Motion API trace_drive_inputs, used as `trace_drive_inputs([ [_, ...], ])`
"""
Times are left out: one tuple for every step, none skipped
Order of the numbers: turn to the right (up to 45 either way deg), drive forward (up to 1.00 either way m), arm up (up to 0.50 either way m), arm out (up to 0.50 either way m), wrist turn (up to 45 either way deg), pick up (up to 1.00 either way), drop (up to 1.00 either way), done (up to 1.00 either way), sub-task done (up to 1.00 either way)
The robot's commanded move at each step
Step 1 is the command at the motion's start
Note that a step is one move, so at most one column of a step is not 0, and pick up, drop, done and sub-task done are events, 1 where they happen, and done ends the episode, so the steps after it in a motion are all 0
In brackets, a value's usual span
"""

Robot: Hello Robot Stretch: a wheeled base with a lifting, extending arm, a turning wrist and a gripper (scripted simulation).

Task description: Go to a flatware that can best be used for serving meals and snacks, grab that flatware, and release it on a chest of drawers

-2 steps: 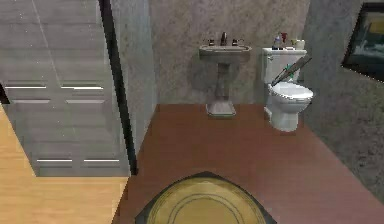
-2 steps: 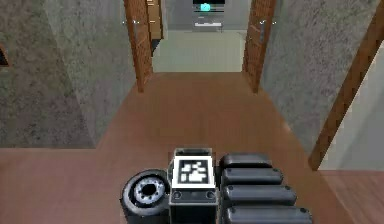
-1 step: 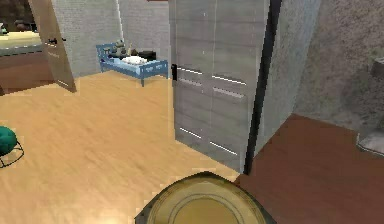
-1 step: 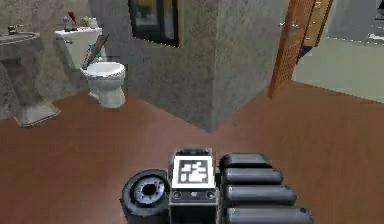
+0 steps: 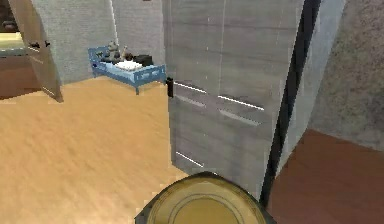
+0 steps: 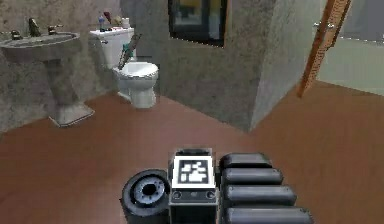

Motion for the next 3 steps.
trace_drive_inputs([
  [-27.0,0.0,0.0,0.0,0.0,0.0,0.0,0.0,0.0],
  [0.0,1.0,0.0,0.0,0.0,0.0,0.0,0.0,0.0],
  [-6.0,0.0,0.0,0.0,0.0,0.0,0.0,0.0,0.0],
])
